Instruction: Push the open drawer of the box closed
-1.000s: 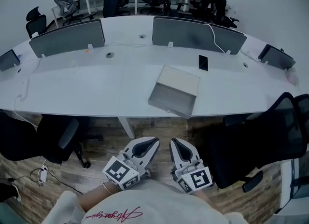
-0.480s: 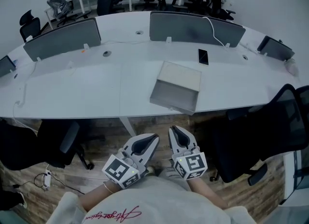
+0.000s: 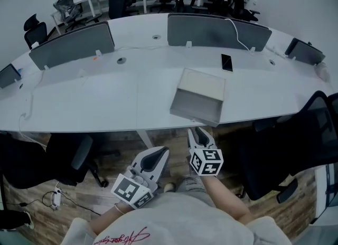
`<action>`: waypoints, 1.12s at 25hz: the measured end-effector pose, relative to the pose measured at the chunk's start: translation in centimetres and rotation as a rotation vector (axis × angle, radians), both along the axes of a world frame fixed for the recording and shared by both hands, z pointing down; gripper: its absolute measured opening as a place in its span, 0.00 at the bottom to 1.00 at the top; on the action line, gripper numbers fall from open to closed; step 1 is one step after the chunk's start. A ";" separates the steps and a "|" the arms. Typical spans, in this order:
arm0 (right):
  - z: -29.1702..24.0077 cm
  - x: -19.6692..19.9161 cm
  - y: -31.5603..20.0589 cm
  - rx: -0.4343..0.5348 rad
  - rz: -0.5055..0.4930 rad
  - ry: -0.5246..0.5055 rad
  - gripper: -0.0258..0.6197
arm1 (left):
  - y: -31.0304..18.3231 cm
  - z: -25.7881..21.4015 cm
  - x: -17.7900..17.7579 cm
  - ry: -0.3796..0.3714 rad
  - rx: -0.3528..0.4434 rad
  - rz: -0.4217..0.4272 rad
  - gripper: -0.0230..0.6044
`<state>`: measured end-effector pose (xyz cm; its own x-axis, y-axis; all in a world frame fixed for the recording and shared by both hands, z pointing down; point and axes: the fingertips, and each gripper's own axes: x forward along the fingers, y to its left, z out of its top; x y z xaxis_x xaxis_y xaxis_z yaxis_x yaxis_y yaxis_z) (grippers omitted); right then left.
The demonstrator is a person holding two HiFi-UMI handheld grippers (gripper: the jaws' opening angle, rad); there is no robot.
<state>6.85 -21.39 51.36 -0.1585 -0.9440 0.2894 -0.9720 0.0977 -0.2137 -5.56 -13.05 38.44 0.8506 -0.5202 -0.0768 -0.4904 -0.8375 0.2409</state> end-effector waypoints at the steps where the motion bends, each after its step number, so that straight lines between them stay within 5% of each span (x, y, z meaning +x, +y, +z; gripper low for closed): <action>1: 0.4 0.3 -0.4 -0.011 0.015 0.000 0.19 | -0.1 0.0 -0.2 0.001 0.001 -0.009 0.07; 13: 7.3 3.0 -4.6 -0.195 0.170 -0.040 0.21 | -0.5 0.6 -1.8 -0.027 0.009 -0.049 0.07; 28: 9.2 3.9 -6.4 -0.302 0.197 -0.053 0.17 | -0.1 0.7 -2.4 -0.039 0.011 -0.048 0.07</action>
<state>10.71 -27.77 60.53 -0.0047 -0.8313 0.5559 -0.9527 -0.1651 -0.2550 -7.95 -13.17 39.19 0.8273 -0.5595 -0.0501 -0.5386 -0.8154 0.2123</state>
